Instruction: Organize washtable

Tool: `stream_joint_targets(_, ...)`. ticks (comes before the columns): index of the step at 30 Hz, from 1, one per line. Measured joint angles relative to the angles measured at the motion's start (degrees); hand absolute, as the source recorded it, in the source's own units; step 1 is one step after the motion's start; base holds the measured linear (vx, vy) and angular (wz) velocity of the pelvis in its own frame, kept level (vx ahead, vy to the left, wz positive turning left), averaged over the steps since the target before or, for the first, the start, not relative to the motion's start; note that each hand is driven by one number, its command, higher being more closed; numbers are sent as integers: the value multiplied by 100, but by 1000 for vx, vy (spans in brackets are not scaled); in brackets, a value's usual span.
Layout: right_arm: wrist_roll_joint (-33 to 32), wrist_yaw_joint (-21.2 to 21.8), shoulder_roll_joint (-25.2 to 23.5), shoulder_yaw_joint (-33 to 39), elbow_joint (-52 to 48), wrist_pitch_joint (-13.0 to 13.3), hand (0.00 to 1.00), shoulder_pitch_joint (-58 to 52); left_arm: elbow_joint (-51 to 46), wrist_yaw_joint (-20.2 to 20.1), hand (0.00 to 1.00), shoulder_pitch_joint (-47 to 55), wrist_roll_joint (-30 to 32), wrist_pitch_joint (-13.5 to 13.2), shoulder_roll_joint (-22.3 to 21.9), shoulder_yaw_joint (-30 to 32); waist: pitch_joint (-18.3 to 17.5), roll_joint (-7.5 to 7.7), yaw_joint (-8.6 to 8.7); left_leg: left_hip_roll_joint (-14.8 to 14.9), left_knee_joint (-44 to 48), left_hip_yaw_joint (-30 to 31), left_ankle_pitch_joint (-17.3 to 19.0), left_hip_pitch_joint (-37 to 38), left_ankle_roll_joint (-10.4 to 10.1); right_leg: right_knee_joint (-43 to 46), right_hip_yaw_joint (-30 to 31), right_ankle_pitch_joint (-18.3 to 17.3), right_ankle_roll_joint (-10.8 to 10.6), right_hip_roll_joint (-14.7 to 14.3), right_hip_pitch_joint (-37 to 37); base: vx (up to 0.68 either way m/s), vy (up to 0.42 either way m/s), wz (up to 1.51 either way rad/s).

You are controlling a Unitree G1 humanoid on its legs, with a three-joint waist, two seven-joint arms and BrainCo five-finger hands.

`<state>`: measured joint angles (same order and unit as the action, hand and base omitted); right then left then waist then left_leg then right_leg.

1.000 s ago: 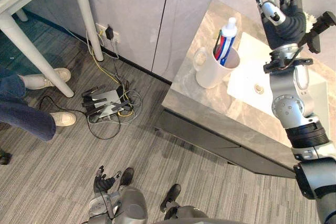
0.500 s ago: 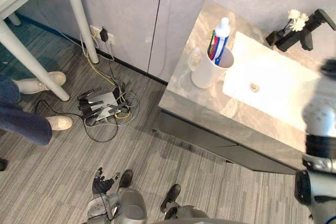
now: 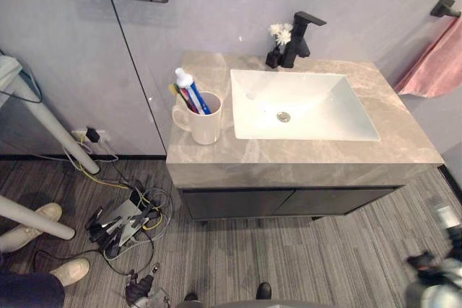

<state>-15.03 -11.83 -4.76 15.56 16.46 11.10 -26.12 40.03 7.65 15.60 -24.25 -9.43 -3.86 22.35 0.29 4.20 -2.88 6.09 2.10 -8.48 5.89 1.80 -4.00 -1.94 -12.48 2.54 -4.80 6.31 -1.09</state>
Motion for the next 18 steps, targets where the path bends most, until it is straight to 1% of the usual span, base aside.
stream_joint_targets(1,3,68,-16,-23,661,-92,0,115,-5,3,0,-15,-3,-18,2,-36,-46,-63,-40,-25,-7,19,3,-1,6,0,-21,-7,-10,27,8,17,35,11)
stream_joint_targets(2,4,88,-31,-15,1128,-135,0,184,-6,11,0,-57,-13,-53,0,-35,-54,-98,-93,-43,-9,48,5,-1,9,0,-52,-16,-24,48,26,16,34,24)
stream_joint_targets(3,2,102,-17,-21,1713,-238,0,273,-23,30,0,-123,-45,-123,-3,-29,-50,-132,-116,-66,-13,131,4,-1,10,-8,-147,-30,-41,74,89,17,23,30)
stream_joint_targets(4,-3,105,-8,-20,1976,-290,0,341,-28,54,0,-140,-53,-168,-3,-25,-56,-144,-124,-81,-20,187,3,-2,11,-9,-192,-43,-56,89,119,17,17,43)
stream_joint_targets(5,-9,149,12,-20,2468,-346,0,440,-67,151,0,-178,-121,-229,-5,-18,-63,-167,-126,-102,-29,285,2,0,13,-17,-301,-63,-70,113,184,23,18,40)
stream_joint_targets(7,-70,222,17,26,2811,-374,0,564,-306,277,0,-181,-289,-273,-3,-6,-63,-169,-124,-132,-34,392,-13,-9,27,-17,-409,-78,-89,146,228,24,18,35)
stream_joint_targets(8,-70,224,56,20,2977,-377,0,655,-576,352,100,-180,-421,-314,-4,20,-68,-152,-131,-156,-43,477,-48,-4,38,-24,-492,-87,-101,168,272,29,16,39)
stream_joint_targets(10,-67,240,68,-4,3134,-375,0,751,-1131,429,100,-182,-591,-416,-4,28,-55,-177,-178,-202,-125,638,-117,15,56,-25,-652,-114,-134,206,341,24,11,43)
stream_joint_targets(12,-59,316,86,-181,3337,-373,0,881,-1962,510,100,-207,-718,-544,-11,44,-62,-155,-319,-245,-120,801,-141,-19,67,-20,-829,-127,-150,251,411,6,17,48)
stream_joint_targets(13,13,348,155,-358,3439,-369,0,956,-2614,513,100,-213,-743,-671,-20,40,-50,-137,-389,-288,-101,952,-142,-40,68,-19,-984,-141,-163,287,484,-4,25,51)
stream_joint_targets(14,46,346,172,-421,3452,-370,0,974,-2870,512,100,-213,-743,-723,-41,38,-49,-133,-417,-306,-96,1003,-142,-45,68,-18,-1050,-152,-170,304,519,-7,28,55)
stream_joint_targets(15,120,353,204,-551,3454,-370,0,1018,-3337,508,100,-204,-743,-796,-53,37,-46,-126,-426,-332,-93,1094,-141,-62,68,-9,-1129,-170,-183,332,568,-13,21,37)
stream_joint_targets(16,182,365,221,-626,3454,-369,0,1062,-3571,505,100,-193,-743,-843,-63,36,-46,-119,-427,-348,-88,1149,-139,-75,67,-6,-1170,-183,-189,347,586,-17,18,42)
stream_joint_targets(18,294,448,256,-777,3467,-366,0,1212,-4335,505,100,-141,-731,-952,-64,-1,-46,-111,-432,-400,-72,1315,-134,-156,59,1,-1343,-203,-208,387,611,-13,12,42)
